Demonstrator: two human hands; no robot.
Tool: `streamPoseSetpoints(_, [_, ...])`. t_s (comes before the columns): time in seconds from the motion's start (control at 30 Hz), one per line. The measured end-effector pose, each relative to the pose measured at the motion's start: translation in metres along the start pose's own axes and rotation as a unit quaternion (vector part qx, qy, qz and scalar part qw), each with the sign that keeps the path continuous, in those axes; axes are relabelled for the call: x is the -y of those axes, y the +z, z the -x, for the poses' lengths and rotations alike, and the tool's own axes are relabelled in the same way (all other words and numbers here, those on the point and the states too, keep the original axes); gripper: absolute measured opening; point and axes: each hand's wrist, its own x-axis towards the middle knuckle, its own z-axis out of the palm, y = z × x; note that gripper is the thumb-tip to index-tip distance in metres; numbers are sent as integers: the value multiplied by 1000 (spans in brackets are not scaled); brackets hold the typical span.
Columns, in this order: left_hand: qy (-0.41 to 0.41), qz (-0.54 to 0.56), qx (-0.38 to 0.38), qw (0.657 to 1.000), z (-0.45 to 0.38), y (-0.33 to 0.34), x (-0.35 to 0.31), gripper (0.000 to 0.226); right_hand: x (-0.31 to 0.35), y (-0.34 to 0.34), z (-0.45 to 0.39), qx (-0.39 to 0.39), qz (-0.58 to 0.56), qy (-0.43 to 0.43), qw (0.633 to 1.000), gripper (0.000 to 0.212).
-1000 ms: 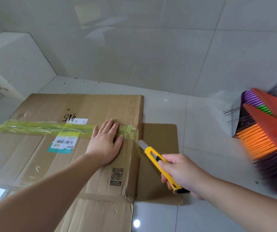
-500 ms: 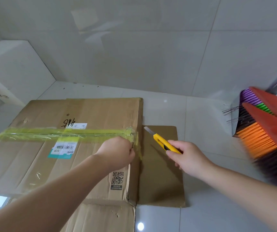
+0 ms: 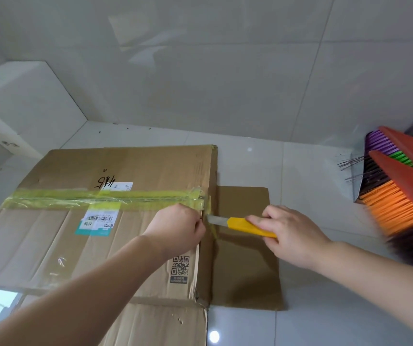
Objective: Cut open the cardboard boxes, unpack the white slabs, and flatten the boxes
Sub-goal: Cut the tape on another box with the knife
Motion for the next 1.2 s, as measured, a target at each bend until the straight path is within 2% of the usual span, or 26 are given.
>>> streamPoseSetpoints(0.1, [5, -3, -1, 1000, 0, 0, 0, 37, -1, -5, 5, -35, 9, -49, 998, 49])
streamPoseSetpoints(0.43, [-14, -4, 21, 1000, -2, 0, -2, 33, 26, 9, 20, 8, 29, -172, 985, 53])
streamPoseSetpoints(0.53, [-14, -4, 20, 1000, -2, -1, -3, 34, 27, 10, 20, 15, 29, -166, 986, 53])
streamPoseSetpoints(0.7, [-11, -5, 23, 1000, 0, -3, -4, 34, 13, 2, -7, -29, 27, -67, 997, 56])
streamPoseSetpoints(0.83, [-14, 1, 30, 999, 2, -5, -6, 33, 5, 3, -30, -38, 26, -11, 999, 57])
streamPoseSetpoints(0.9, [-18, -2, 41, 999, 2, -5, -8, 33, -1, 7, -38, -29, 23, 55, 998, 54])
streamPoseSetpoints(1.1, [-55, 26, 36, 998, -29, -4, -40, 25, -18, 11, -29, -8, -64, 262, 963, 51])
streamPoseSetpoints(1.17, [-50, 65, 22, 996, -43, -6, -45, 26, -13, 7, -35, -34, -122, 301, 945, 41])
streamPoseSetpoints(1.2, [-45, 79, 9, 996, -46, -8, -41, 28, -9, 4, -37, -46, -145, 302, 941, 28])
